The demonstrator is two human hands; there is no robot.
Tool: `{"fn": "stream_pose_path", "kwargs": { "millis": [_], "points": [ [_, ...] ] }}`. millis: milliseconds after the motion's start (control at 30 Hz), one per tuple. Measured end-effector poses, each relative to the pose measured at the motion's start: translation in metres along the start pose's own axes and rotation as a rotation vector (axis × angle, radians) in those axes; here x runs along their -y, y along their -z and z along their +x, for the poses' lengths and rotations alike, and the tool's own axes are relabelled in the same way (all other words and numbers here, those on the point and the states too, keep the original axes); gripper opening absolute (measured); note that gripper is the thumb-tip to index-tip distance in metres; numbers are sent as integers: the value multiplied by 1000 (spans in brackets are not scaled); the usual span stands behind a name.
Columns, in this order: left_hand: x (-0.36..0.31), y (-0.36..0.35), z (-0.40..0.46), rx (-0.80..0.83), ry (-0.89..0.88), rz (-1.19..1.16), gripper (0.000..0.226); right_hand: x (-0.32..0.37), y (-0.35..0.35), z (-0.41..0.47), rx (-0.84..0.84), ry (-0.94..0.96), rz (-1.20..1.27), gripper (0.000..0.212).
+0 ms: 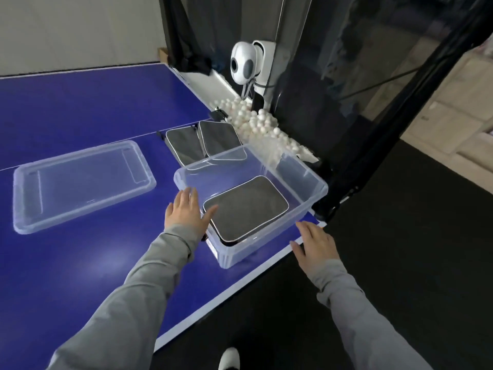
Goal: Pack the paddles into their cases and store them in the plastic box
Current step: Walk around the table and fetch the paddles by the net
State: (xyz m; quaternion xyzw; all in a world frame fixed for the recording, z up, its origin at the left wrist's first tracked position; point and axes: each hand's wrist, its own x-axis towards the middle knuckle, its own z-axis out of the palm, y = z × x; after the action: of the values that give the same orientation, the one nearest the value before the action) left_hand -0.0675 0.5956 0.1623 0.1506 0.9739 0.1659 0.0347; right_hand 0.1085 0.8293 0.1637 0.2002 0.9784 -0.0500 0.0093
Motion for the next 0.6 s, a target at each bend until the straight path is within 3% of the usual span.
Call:
{"fn": "stream_pose_path", "kwargs": {
  "millis": [167,600],
  "points": [
    [-10,-3,37,-11,89,36,80,-3,24,79,-22,132,15,53],
    [-24,-42,78,-135,597,-261,98,26,17,281,29,552,50,53]
  ]
}}
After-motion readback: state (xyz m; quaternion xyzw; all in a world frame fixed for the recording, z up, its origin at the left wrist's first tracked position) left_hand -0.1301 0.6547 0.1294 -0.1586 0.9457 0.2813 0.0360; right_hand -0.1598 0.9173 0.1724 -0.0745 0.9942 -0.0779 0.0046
